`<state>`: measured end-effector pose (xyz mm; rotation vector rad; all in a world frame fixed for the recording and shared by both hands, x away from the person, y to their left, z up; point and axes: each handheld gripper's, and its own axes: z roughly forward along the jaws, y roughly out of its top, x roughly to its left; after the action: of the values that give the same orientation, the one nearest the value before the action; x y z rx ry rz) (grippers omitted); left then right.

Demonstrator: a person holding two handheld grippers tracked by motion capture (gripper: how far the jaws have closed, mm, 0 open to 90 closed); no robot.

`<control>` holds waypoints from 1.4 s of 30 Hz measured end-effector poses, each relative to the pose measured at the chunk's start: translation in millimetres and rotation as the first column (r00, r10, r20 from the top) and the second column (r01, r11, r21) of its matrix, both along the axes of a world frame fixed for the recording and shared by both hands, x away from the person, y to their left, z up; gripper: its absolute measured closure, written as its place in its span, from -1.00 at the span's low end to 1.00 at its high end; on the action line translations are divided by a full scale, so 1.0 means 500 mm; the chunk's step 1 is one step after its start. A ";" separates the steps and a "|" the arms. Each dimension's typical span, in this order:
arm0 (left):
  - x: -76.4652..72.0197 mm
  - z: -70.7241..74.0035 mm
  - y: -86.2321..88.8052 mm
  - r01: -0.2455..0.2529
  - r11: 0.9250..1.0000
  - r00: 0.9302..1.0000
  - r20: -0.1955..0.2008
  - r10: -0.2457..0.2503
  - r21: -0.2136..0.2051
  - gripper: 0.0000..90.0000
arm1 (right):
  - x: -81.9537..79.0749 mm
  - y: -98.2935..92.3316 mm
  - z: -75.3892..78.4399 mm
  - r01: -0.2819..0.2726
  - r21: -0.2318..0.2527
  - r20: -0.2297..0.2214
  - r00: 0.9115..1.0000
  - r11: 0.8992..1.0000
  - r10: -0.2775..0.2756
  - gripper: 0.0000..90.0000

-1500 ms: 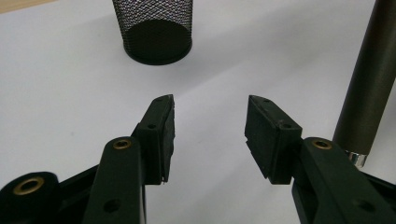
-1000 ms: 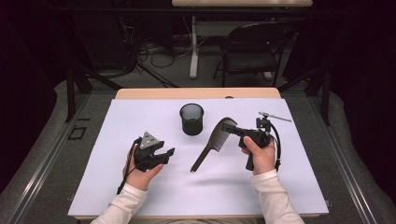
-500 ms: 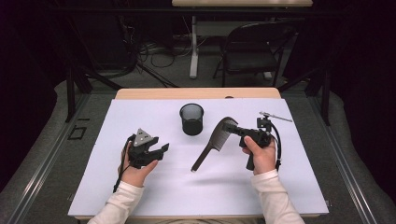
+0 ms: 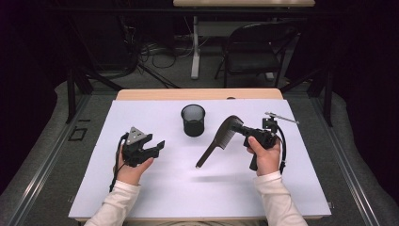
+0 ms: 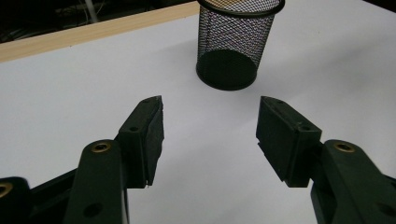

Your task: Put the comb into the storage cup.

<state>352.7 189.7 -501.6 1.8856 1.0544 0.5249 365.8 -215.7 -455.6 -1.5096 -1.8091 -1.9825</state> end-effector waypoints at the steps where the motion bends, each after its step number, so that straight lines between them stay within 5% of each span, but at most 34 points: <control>1: 0.001 0.000 0.002 -0.001 1.000 1.000 0.010 0.001 0.001 -0.09 | 0.000 0.000 0.000 0.009 0.002 0.009 1.000 1.000 -0.009 0.93; 6: 0.003 0.003 0.011 -0.018 1.000 0.999 0.030 0.017 0.006 -0.14 | -0.002 -0.003 0.006 0.014 -0.006 0.017 1.000 1.000 -0.014 0.93; 14: 0.008 0.005 0.022 -0.021 1.000 1.000 -0.005 0.021 0.000 -0.19 | 0.003 -0.001 0.012 0.053 -0.075 0.039 0.998 0.996 -0.051 0.93; 20: 0.013 0.001 0.023 -0.038 0.999 0.998 -0.045 0.039 0.012 -0.29 | 0.012 0.002 0.015 0.072 -0.071 0.055 0.996 0.995 -0.069 0.93; 30: 0.013 0.004 0.033 -0.084 0.996 0.996 -0.024 0.084 0.012 -0.33 | 0.032 0.010 0.039 0.060 -0.092 0.035 0.998 0.994 -0.057 0.93; 42: 0.019 0.001 0.047 -0.088 0.996 0.995 -0.053 0.087 -0.011 -0.50 | 0.067 0.013 0.076 0.074 -0.104 0.030 0.997 0.992 -0.071 0.93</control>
<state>362.3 213.4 -500.9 1.8565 1.1771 0.5191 399.1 -209.4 -417.8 -1.6082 -1.9241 -1.9763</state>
